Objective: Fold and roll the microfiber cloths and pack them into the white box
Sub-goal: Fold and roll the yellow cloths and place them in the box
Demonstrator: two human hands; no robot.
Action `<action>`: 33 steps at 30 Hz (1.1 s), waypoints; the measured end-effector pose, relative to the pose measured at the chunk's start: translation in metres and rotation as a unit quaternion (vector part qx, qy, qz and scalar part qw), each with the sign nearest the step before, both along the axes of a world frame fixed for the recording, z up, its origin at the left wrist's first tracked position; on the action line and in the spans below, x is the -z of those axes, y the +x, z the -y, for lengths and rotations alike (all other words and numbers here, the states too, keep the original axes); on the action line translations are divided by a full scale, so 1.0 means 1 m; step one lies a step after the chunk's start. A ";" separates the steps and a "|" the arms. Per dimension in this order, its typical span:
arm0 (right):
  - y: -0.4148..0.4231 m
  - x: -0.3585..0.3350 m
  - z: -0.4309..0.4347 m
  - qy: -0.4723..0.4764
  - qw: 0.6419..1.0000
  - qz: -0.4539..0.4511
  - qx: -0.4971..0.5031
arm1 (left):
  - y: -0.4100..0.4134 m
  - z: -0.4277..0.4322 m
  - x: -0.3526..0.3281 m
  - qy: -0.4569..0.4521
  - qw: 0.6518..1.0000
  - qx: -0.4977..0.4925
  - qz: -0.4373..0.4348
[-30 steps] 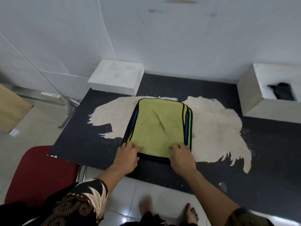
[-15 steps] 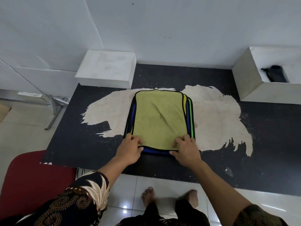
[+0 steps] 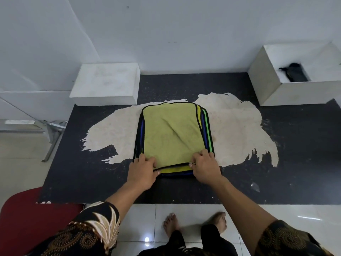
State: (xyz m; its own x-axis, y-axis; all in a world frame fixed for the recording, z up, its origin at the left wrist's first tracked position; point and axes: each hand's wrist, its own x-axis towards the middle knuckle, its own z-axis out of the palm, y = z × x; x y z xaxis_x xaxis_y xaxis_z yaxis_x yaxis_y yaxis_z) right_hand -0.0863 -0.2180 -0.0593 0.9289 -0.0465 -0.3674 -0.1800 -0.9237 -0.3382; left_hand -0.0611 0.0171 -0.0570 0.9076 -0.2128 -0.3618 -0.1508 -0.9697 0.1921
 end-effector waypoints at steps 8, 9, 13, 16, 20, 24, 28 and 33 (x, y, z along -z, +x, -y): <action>-0.006 -0.016 -0.004 0.012 0.997 0.063 0.048 | 0.007 -0.010 -0.011 0.025 0.997 -0.015 0.073; -0.005 -0.018 -0.005 0.016 0.995 0.076 0.063 | 0.009 -0.012 -0.013 0.023 0.996 -0.024 0.083; 0.003 -0.025 -0.003 0.026 0.983 0.144 0.107 | 0.022 -0.013 -0.025 -0.020 0.988 -0.081 0.128; 0.009 -0.033 0.005 0.028 0.979 0.163 0.116 | 0.029 -0.011 -0.034 -0.082 0.979 -0.130 0.134; 0.015 -0.047 0.021 0.017 0.984 0.137 0.114 | 0.032 -0.009 -0.047 -0.148 0.970 -0.138 0.132; 0.021 -0.062 0.034 0.038 0.980 0.145 0.129 | 0.038 -0.005 -0.061 -0.214 0.964 -0.123 0.103; 0.021 -0.071 0.036 0.112 0.981 0.094 0.131 | 0.037 -0.002 -0.069 -0.369 0.903 -0.219 -0.007; 0.007 -0.076 0.031 0.178 0.961 0.157 0.142 | 0.032 -0.008 -0.084 -0.427 0.880 -0.199 0.058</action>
